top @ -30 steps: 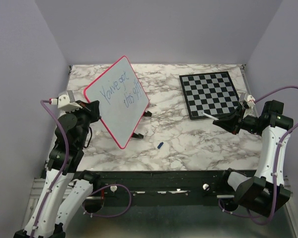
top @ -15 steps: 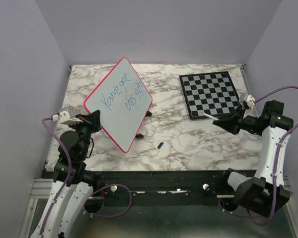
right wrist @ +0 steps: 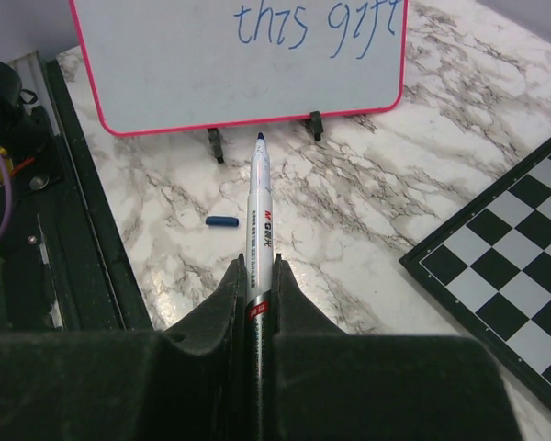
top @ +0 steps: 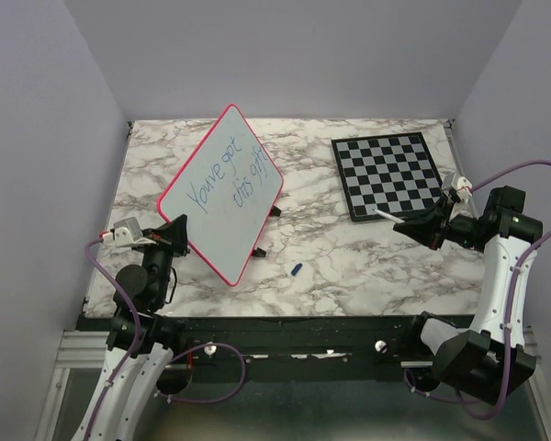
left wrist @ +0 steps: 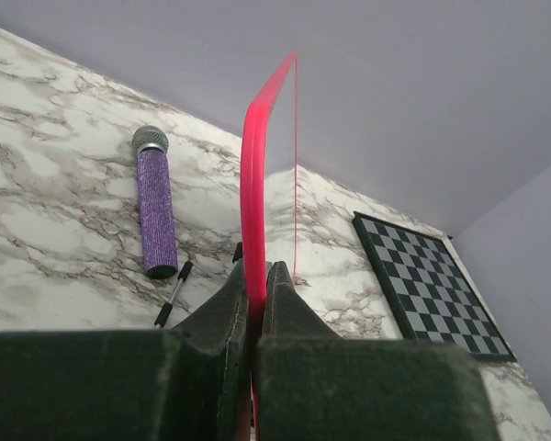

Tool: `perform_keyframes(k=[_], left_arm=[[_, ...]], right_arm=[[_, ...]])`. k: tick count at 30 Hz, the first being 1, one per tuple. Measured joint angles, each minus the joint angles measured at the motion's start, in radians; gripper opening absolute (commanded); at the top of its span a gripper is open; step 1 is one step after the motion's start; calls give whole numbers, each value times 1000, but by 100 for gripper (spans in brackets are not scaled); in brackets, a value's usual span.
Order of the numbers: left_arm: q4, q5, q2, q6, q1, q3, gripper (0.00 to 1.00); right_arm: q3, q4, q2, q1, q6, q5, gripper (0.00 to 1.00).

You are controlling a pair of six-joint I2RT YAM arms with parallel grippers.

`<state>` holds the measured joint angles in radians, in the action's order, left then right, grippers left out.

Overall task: Write a sentence on the whiteboard
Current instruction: Put down the whiteboard on the whiteboard stand.

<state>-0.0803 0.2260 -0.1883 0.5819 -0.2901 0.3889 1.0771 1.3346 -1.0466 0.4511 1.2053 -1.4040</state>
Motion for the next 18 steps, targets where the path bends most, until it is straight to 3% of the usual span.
perform_keyframes(k=[18], left_arm=[[212, 53, 16, -13, -7, -165, 0]], right_arm=[[0, 0, 1, 0, 0, -4, 1]])
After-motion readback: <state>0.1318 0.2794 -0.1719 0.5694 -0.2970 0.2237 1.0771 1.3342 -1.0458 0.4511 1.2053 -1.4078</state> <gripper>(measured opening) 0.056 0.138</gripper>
